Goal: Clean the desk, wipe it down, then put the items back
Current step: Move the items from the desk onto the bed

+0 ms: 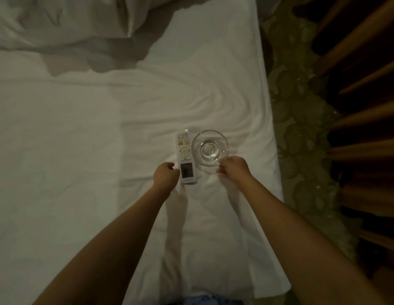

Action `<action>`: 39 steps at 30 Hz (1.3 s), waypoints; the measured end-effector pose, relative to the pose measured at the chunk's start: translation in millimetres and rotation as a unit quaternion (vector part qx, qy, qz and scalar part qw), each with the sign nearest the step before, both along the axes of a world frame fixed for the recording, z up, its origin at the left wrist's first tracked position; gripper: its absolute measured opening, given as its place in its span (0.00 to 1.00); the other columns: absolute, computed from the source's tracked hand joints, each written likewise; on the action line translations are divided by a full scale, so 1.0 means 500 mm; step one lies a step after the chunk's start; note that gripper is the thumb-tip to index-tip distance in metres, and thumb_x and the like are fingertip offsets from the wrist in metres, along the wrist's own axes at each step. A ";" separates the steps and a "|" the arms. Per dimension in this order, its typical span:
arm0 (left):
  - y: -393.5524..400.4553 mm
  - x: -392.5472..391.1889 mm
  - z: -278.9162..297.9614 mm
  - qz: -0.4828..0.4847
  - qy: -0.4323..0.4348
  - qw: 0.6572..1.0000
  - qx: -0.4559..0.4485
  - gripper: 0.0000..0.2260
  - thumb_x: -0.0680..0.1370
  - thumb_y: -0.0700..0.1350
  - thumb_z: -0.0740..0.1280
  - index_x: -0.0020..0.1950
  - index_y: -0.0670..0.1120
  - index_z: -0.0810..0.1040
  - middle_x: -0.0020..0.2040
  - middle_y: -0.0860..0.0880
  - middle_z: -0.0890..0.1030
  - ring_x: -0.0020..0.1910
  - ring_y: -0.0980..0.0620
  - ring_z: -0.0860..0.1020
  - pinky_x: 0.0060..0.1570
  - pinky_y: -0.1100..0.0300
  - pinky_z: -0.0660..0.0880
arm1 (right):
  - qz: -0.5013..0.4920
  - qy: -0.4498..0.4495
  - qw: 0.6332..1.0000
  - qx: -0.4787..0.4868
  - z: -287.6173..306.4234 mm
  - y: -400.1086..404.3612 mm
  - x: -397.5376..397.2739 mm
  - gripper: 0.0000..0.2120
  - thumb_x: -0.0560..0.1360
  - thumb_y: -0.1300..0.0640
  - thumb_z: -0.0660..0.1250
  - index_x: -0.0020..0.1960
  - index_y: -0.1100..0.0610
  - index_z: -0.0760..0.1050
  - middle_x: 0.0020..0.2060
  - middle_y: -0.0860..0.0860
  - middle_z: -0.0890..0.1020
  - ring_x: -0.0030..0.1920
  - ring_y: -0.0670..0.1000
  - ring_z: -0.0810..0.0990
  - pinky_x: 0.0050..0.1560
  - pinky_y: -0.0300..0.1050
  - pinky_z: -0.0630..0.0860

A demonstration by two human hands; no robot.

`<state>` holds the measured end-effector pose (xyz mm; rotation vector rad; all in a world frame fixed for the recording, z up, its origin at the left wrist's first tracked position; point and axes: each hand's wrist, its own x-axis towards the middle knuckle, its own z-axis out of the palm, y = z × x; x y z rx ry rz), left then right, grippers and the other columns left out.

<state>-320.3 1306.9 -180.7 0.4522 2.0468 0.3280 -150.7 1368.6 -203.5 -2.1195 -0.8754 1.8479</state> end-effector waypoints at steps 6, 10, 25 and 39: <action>-0.028 -0.022 0.128 -0.175 0.081 0.981 0.026 0.17 0.76 0.37 0.63 0.65 0.38 0.74 0.61 0.40 0.77 0.60 0.44 0.75 0.58 0.57 0.70 | 0.126 -0.096 0.985 0.069 0.127 -0.036 0.047 0.10 0.74 0.63 0.64 0.36 0.54 0.68 0.44 0.57 0.79 0.46 0.56 0.80 0.49 0.49 0.76; -0.049 -0.013 0.238 -0.283 0.110 0.951 0.065 0.17 0.76 0.37 0.64 0.65 0.39 0.73 0.61 0.41 0.77 0.59 0.44 0.75 0.57 0.59 0.69 | 0.191 -0.165 0.960 0.123 0.242 -0.084 0.082 0.09 0.75 0.62 0.64 0.38 0.55 0.67 0.45 0.53 0.75 0.45 0.51 0.73 0.41 0.39 0.67; -0.316 0.174 0.531 -0.639 0.092 0.711 0.278 0.17 0.76 0.39 0.64 0.65 0.40 0.72 0.60 0.42 0.76 0.61 0.47 0.73 0.58 0.64 0.65 | 0.146 -0.348 0.903 0.205 0.637 -0.603 0.209 0.06 0.76 0.53 0.64 0.42 0.53 0.72 0.51 0.58 0.79 0.48 0.55 0.75 0.43 0.39 0.63; -0.991 0.587 0.695 -0.869 -0.043 0.353 0.344 0.16 0.76 0.40 0.64 0.63 0.42 0.74 0.61 0.43 0.76 0.58 0.46 0.75 0.52 0.60 0.71 | -0.155 -0.470 0.868 0.042 0.788 -1.469 0.333 0.13 0.79 0.56 0.60 0.61 0.59 0.71 0.57 0.56 0.75 0.59 0.58 0.73 0.55 0.48 0.70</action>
